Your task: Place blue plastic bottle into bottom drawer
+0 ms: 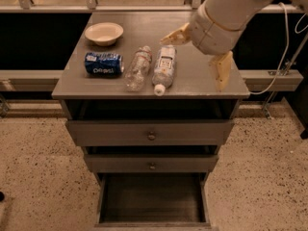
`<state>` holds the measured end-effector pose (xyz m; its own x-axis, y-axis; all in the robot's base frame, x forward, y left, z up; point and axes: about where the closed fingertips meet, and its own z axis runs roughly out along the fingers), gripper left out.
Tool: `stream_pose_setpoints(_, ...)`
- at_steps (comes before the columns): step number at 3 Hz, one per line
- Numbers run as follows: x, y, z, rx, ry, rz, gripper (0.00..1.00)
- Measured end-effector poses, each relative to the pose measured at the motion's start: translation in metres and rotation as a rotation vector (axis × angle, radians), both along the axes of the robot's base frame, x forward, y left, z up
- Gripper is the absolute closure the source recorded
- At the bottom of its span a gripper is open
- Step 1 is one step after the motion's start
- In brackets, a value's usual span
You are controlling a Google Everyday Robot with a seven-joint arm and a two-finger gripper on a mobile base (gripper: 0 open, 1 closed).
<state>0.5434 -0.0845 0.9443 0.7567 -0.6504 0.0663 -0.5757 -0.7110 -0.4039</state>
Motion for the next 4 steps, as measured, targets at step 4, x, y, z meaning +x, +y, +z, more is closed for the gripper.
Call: stream_pose_setpoints(4,0.095,0.007,-0.04,-0.367,-0.084,0.416,0.0)
